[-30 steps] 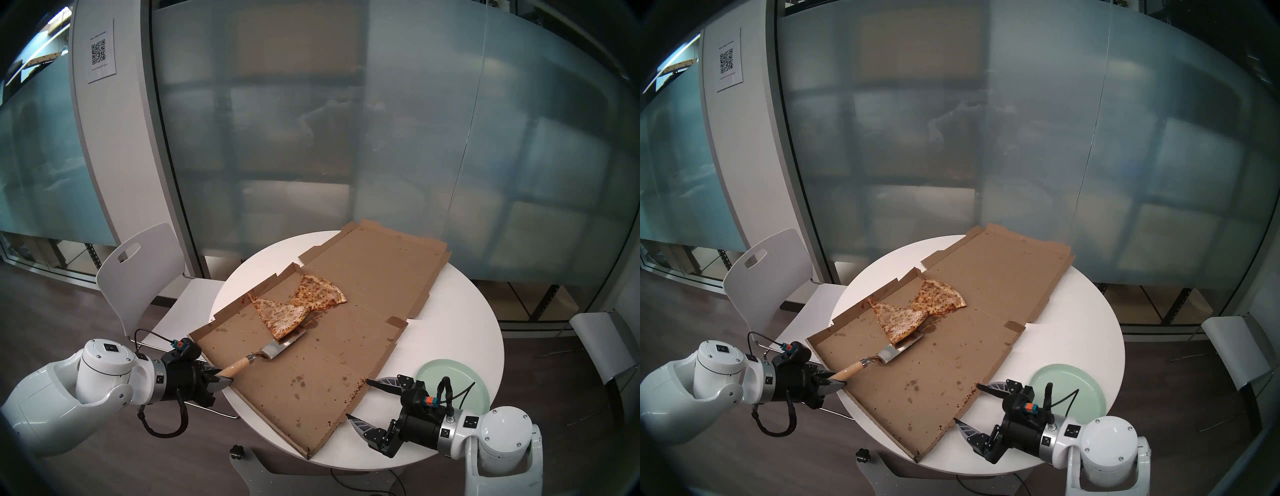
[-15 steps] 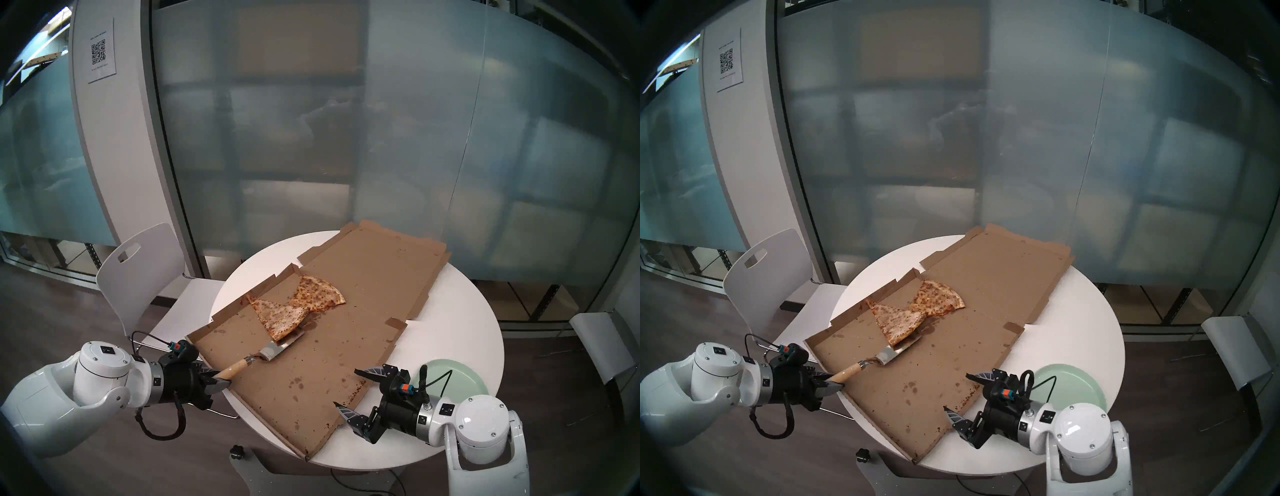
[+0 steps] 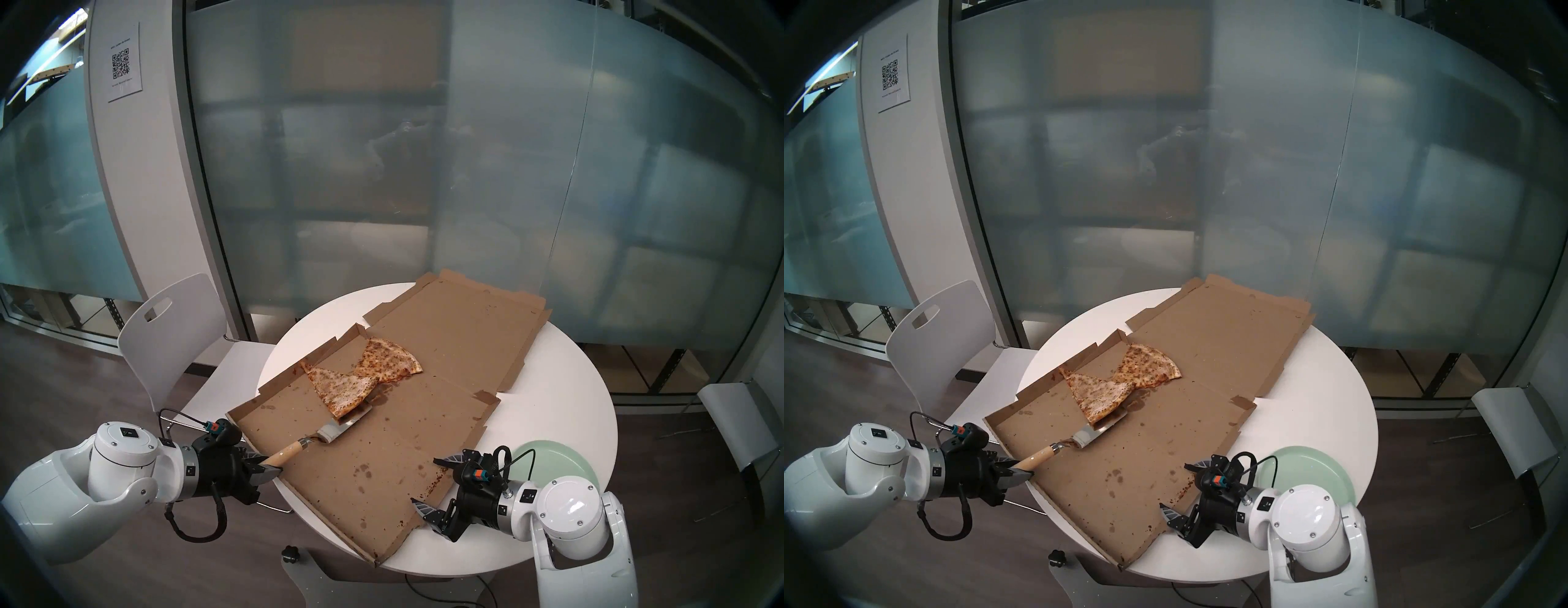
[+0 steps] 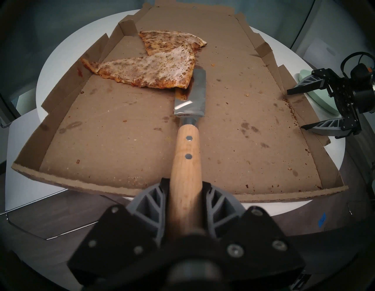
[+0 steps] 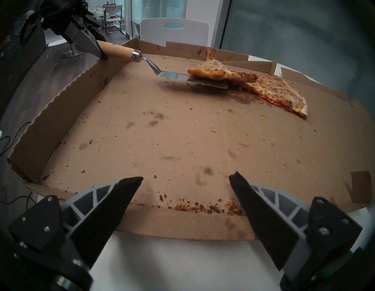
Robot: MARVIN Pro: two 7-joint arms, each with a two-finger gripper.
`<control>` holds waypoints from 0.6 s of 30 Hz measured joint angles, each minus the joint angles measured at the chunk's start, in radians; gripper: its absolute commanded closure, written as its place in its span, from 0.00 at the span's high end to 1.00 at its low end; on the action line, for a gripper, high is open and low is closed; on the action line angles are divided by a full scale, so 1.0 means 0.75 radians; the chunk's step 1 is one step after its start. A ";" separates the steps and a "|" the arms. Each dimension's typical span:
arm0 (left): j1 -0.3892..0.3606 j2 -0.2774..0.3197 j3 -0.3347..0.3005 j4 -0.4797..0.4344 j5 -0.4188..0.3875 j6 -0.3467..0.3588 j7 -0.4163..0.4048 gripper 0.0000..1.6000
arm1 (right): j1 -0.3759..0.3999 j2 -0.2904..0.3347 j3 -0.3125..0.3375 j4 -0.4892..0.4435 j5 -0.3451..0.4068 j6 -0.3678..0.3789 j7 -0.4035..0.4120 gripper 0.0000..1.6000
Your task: Put pizza slice onto the plate
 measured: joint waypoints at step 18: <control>0.045 -0.003 -0.068 0.013 -0.027 0.036 0.021 0.00 | 0.017 0.016 0.016 -0.019 0.008 0.027 0.055 1.00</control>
